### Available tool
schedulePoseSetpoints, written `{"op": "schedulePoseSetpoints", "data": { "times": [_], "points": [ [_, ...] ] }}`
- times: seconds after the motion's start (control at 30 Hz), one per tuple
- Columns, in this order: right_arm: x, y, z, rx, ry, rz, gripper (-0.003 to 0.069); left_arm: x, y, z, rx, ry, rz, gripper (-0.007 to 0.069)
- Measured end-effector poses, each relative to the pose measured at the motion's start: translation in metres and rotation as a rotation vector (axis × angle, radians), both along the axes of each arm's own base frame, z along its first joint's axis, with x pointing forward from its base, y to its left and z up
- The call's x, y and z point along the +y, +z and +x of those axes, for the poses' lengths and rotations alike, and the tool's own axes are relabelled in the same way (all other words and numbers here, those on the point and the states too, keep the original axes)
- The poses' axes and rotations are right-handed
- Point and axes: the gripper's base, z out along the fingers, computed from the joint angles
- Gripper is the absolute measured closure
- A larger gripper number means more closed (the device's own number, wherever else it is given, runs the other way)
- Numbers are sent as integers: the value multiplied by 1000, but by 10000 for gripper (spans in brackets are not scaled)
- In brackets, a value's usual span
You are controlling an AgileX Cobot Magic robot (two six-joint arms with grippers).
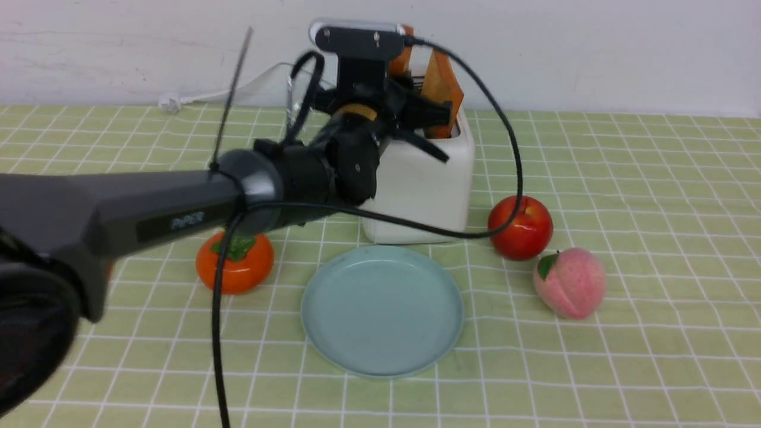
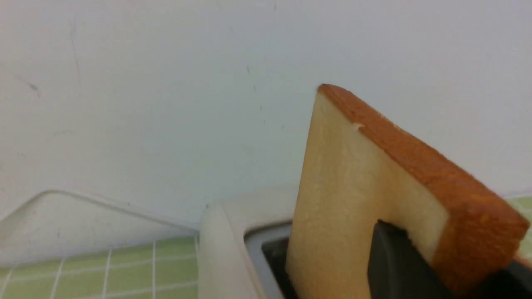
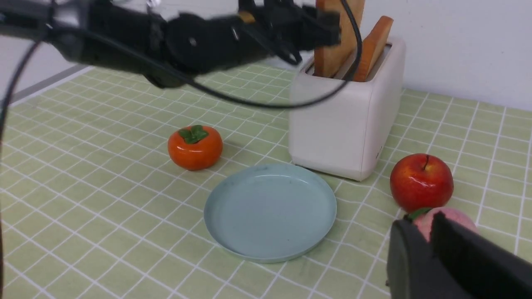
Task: Take toasted bread from bread machine on green coffee tablecloth place on plate.
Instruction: 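Reach for a toast slice standing in the toaster with the left gripper, then place the slice of bread on the plate with the left gripper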
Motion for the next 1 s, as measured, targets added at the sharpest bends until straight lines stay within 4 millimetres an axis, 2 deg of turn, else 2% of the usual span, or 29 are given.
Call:
{"op": "schedulePoseSetpoints", "data": {
  "times": [0.13,0.2,0.23,0.27,0.37,0.43,0.5,0.6,0.7,0.77,0.83,0.87,0.93,1.0],
  "points": [
    [0,0,0,0,0,0,575,9,48,-17,-72,-14,-31,531],
    [0,0,0,0,0,0,575,14,76,-32,-64,-63,-52,531],
    [0,0,0,0,0,0,575,14,77,-34,-49,-76,-53,531],
    [0,0,0,0,0,0,575,16,91,-44,-27,-117,-63,531],
    [0,0,0,0,0,0,575,18,114,-73,104,-291,-43,532],
    [0,0,0,0,0,0,575,18,118,-86,174,-373,-13,532],
    [1,-1,-1,12,11,-5,575,28,129,-111,319,-507,15,532],
    [2,-2,-1,24,22,-9,575,41,129,-124,465,-568,32,532],
    [3,-4,-3,43,40,-17,575,52,114,-129,646,-585,43,532],
    [3,-5,-3,50,46,-20,575,55,95,-128,739,-571,43,532],
    [3,-5,-3,51,48,-20,575,54,66,-123,823,-546,40,532],
    [3,-5,-3,51,48,-20,575,53,62,-122,830,-541,37,532],
    [3,-5,-3,53,49,-21,575,50,33,-111,877,-499,12,532],
    [3,-5,-3,53,50,-19,575,47,15,-101,894,-466,-13,532]
  ]
}}
